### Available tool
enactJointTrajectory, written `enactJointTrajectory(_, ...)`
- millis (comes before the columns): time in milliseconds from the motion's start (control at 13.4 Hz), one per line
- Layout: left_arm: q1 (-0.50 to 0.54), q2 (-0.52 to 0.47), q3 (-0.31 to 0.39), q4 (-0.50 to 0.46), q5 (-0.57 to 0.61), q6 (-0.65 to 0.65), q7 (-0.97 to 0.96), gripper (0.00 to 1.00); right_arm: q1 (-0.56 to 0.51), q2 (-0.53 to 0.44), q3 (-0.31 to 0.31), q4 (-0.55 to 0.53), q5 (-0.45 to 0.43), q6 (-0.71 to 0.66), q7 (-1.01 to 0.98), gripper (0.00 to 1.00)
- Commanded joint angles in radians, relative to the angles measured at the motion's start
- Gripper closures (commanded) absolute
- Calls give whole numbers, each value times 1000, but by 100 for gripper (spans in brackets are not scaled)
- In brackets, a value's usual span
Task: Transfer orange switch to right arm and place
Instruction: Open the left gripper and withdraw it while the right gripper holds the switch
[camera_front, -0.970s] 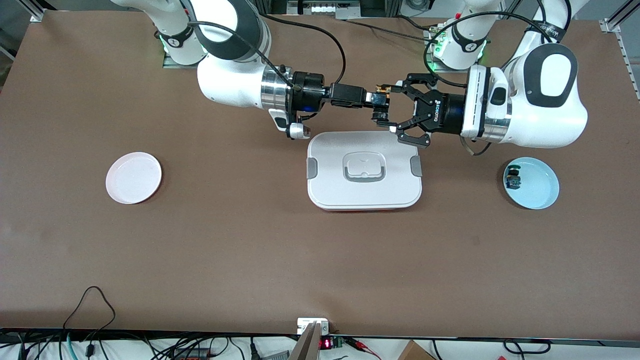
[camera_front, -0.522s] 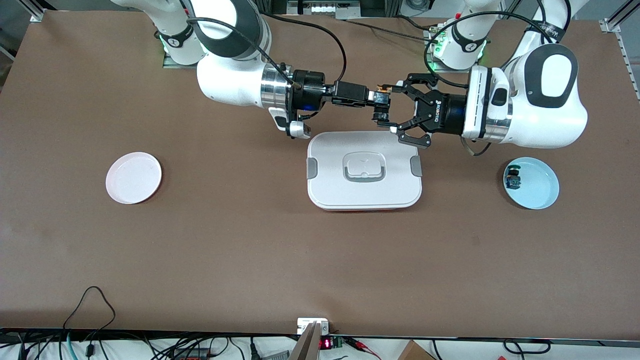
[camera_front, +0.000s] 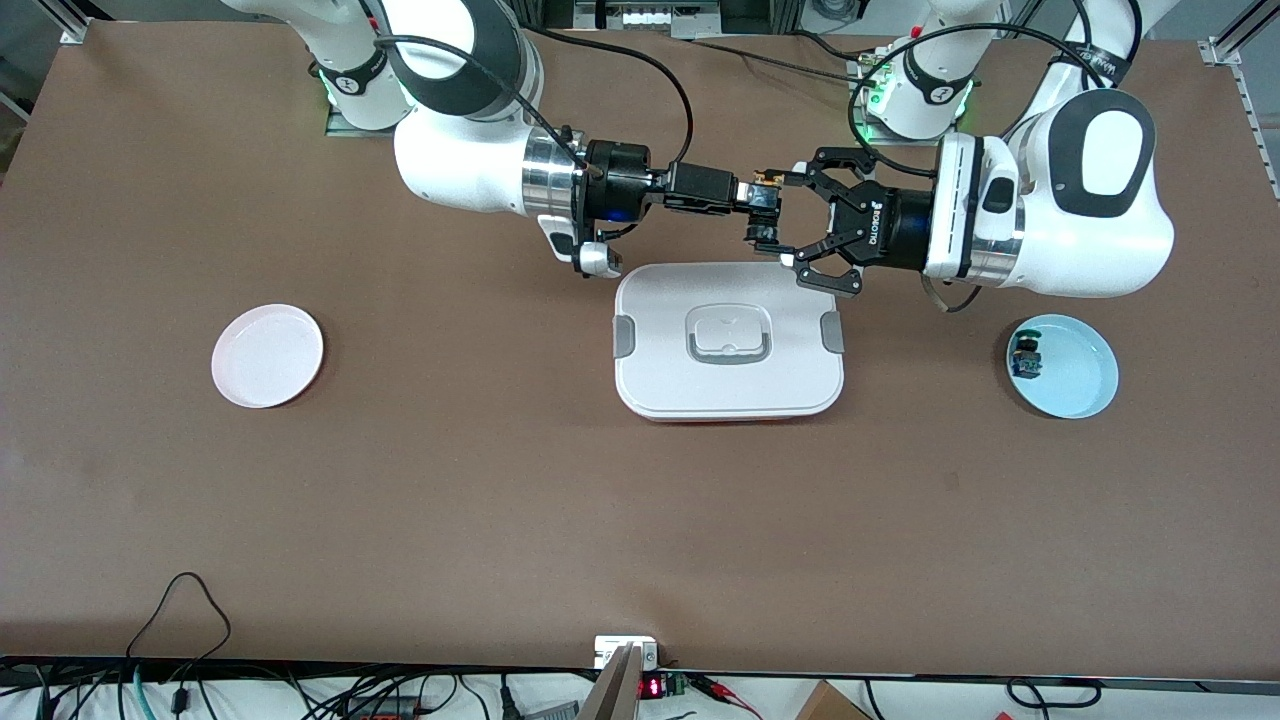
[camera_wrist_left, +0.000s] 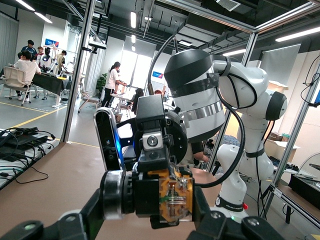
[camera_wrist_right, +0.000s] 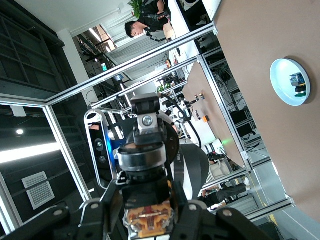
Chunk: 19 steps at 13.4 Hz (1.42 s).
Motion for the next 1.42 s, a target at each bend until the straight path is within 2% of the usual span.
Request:
enactJointTrajectory(0, 26, -5, -7, -14, -31, -13, 30, 0, 2, 16, 4, 35, 26, 16, -4, 88)
enactJointTrajectory(373, 80, 27, 5, -9, -11, -114, 30, 0, 2, 16, 4, 35, 26, 16, -6, 88)
enactJointTrajectory(522, 143, 27, 8, 2, 75, -137, 30, 0, 0, 14, 4, 34, 23, 13, -7, 88)
enactJointTrajectory(746, 288, 36, 8, 47, 295, -175, 28, 0, -15, 2, -5, 26, 14, 5, -25, 91)
enactJointTrajectory(820, 325, 70, 8, 84, 392, -192, 28, 0, -29, -2, -5, 25, 13, 5, -26, 91)
enactJointTrajectory(1119, 350, 318, 7, 352, 933, -221, 27, 0, -78, -10, -5, -4, 8, -62, -27, 91)
enactJointTrajectory(1268, 342, 416, 7, 490, 1136, -282, 25, 0, -125, -12, -5, -24, -64, -128, -27, 91)
enactJointTrajectory(1343, 344, 421, 7, 529, 1196, -299, 22, 0, -155, -12, -5, -27, -126, -168, -24, 91)
